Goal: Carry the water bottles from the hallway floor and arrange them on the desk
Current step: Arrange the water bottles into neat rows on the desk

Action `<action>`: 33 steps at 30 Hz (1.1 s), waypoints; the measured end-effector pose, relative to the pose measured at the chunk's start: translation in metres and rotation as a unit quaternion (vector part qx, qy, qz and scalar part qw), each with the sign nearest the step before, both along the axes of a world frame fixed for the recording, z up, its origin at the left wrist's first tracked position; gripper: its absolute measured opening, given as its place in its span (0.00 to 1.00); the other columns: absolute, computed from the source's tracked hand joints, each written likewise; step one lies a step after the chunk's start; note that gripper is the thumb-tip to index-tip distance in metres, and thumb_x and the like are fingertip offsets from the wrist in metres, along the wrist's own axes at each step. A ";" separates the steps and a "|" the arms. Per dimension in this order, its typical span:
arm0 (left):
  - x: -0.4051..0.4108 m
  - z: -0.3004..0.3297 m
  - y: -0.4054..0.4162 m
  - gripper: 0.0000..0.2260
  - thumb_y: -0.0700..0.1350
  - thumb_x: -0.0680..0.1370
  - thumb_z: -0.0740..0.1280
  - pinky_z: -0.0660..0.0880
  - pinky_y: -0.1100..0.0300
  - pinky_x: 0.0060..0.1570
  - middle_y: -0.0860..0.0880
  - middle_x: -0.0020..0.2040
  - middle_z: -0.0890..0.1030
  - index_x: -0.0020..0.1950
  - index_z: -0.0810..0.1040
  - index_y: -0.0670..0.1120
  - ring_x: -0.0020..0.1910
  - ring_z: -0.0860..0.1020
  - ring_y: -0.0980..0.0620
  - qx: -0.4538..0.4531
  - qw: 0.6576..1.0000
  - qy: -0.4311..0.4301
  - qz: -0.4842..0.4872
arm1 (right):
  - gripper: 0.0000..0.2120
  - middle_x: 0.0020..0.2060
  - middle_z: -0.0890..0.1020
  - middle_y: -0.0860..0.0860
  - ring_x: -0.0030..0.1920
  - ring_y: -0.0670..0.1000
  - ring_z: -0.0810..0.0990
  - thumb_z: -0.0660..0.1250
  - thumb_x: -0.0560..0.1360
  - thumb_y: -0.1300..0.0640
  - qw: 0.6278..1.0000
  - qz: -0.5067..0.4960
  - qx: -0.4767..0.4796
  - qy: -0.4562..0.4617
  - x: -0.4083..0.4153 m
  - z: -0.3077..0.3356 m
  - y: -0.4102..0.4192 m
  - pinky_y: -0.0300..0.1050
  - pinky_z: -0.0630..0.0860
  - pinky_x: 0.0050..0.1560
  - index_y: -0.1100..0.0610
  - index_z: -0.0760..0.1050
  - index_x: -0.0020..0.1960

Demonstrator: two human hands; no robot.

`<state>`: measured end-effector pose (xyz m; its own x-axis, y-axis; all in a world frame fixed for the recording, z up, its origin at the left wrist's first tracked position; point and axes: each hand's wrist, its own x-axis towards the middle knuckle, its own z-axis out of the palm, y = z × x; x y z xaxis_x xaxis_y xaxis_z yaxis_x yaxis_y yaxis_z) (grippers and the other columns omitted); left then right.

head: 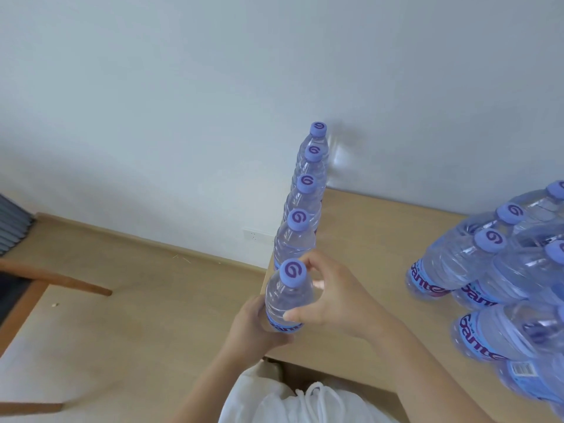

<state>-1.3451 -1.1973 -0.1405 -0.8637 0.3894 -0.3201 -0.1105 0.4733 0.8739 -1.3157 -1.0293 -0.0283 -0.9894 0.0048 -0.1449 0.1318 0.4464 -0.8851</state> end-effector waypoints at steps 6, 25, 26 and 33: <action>-0.009 0.001 0.006 0.21 0.48 0.54 0.75 0.70 0.76 0.37 0.64 0.42 0.81 0.41 0.77 0.69 0.42 0.77 0.69 -0.004 0.999 0.034 0.019 | 0.24 0.47 0.75 0.39 0.50 0.39 0.75 0.78 0.58 0.54 0.999 -0.024 -0.013 0.022 -0.005 -0.013 -0.005 0.33 0.73 0.51 0.39 0.71 0.46; -0.012 -0.001 0.008 0.21 0.52 0.58 0.76 0.68 0.78 0.40 0.64 0.44 0.79 0.45 0.75 0.70 0.48 0.74 0.69 -0.067 0.997 0.049 -0.001 | 0.25 0.51 0.72 0.37 0.55 0.39 0.73 0.78 0.59 0.52 0.999 -0.008 0.005 0.045 -0.008 -0.016 -0.001 0.39 0.74 0.56 0.41 0.71 0.51; -0.008 0.000 0.007 0.23 0.50 0.61 0.77 0.69 0.77 0.43 0.64 0.48 0.76 0.50 0.73 0.67 0.51 0.74 0.66 -0.088 0.995 0.046 0.002 | 0.25 0.51 0.71 0.37 0.55 0.39 0.73 0.78 0.60 0.52 0.999 -0.005 0.008 0.042 -0.008 -0.016 -0.001 0.40 0.74 0.57 0.42 0.71 0.52; 0.035 0.018 0.018 0.39 0.56 0.73 0.66 0.52 0.59 0.73 0.48 0.75 0.53 0.76 0.50 0.44 0.75 0.51 0.49 -0.278 0.953 0.011 -0.119 | 0.31 0.55 0.69 0.34 0.59 0.37 0.69 0.75 0.58 0.42 0.998 0.021 0.064 0.015 -0.006 -0.015 0.004 0.38 0.70 0.59 0.38 0.67 0.58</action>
